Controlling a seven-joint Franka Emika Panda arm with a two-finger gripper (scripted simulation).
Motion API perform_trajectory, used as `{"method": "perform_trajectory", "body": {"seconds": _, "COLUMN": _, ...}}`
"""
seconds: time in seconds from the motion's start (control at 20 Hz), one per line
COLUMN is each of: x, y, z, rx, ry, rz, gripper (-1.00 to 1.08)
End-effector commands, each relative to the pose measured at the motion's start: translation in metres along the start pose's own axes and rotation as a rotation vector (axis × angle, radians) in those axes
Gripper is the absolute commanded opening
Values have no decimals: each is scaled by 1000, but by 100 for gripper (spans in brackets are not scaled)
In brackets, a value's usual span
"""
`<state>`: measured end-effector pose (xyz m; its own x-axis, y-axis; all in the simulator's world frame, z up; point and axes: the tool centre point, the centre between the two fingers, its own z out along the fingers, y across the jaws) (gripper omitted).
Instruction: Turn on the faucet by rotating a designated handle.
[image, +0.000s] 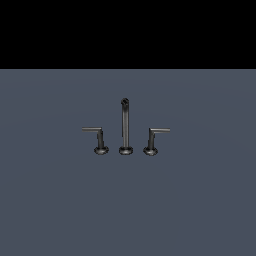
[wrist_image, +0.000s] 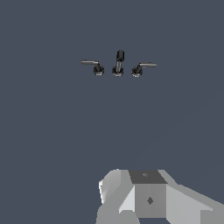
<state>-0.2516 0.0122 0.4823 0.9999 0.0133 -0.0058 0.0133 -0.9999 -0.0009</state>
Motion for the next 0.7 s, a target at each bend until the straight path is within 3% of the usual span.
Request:
{"method": "perform_trajectory", "body": {"seconds": 0.0, "x": 0, "y": 0, "z": 0, "rx": 0, "ry": 0, "rz": 0, "gripper": -100}}
{"method": "perform_trajectory", "body": {"seconds": 0.65, "x": 23, "y": -7, "z": 28, "rx": 1, "ry": 0, "rz": 115, "gripper": -100}}
